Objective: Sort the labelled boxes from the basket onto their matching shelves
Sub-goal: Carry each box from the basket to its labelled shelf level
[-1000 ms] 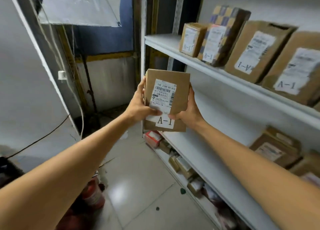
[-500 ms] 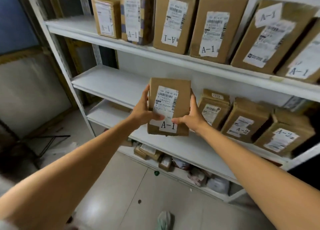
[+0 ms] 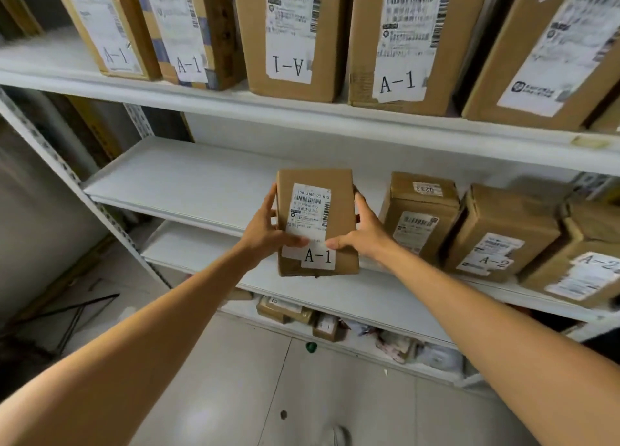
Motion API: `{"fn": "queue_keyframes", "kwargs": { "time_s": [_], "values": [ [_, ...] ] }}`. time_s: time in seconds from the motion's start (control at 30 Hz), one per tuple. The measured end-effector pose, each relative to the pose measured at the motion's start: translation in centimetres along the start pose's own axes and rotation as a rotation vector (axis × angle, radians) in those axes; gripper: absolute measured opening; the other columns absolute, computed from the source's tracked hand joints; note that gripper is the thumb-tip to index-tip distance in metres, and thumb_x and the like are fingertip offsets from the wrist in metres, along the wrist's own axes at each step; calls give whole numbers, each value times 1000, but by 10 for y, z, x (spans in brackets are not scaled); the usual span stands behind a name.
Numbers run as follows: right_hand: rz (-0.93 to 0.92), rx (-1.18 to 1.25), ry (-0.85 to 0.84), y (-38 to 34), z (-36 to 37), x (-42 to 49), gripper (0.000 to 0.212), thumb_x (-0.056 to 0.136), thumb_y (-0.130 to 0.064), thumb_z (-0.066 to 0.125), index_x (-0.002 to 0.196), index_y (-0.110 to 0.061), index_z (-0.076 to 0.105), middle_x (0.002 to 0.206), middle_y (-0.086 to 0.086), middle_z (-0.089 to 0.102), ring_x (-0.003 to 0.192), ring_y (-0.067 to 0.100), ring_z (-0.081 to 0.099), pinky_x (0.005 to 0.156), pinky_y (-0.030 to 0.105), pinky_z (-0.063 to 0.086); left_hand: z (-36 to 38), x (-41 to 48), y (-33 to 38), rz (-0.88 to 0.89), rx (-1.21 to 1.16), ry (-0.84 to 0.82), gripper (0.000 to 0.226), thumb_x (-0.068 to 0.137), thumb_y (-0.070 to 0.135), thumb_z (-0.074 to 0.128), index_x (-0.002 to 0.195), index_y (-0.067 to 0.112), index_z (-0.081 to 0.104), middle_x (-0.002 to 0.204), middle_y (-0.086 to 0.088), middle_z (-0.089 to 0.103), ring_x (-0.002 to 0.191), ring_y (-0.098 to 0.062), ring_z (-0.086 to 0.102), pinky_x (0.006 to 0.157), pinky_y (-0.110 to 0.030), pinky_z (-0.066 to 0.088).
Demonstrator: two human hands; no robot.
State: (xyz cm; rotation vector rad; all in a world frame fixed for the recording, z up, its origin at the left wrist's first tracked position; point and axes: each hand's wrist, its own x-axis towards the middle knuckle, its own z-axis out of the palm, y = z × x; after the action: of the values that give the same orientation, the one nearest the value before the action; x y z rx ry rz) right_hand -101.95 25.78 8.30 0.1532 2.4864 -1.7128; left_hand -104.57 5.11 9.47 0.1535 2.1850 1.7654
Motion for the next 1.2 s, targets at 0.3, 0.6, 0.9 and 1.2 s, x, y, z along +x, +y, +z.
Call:
{"fn": "queue_keyframes", "kwargs": {
  "time_s": [0.3, 0.6, 0.9, 1.2],
  "values": [
    [14, -22, 64, -19, 19, 35, 119, 61, -5, 88, 151, -32, 14, 129, -6, 51, 117, 16, 48, 94, 32, 47, -36, 41, 4, 38, -15, -62, 122, 55, -1, 84, 144, 49, 18, 120, -13, 55, 109, -35, 60, 80, -50, 57],
    [-18, -106, 22, -101, 118, 67, 120, 59, -8, 89, 151, -31, 15, 130, -6, 52, 118, 17, 50, 86, 24, 42, -161, 23, 3, 81, -11, 31, 125, 52, 5, 86, 150, 39, 16, 120, -11, 54, 107, -31, 61, 82, -50, 57],
    [-208, -167, -76, -223, 271, 114, 126, 60, -12, 90, 153, -28, 7, 140, 1, 47, 124, 20, 46, 99, 35, 44, -344, -16, 13, 179, 10, 267, 123, 64, -8, 81, 152, 36, 7, 114, 2, 55, 100, -14, 61, 85, -43, 56],
    [-354, -130, -210, -323, 354, 152, 123, 63, -7, 87, 153, -24, 5, 144, 1, 39, 130, 19, 39, 104, 36, 39, -469, -42, 45, 262, 34, 445, 109, 71, 1, 78, 151, 37, 14, 110, 9, 56, 101, -12, 61, 74, -31, 58]
  ]
}}
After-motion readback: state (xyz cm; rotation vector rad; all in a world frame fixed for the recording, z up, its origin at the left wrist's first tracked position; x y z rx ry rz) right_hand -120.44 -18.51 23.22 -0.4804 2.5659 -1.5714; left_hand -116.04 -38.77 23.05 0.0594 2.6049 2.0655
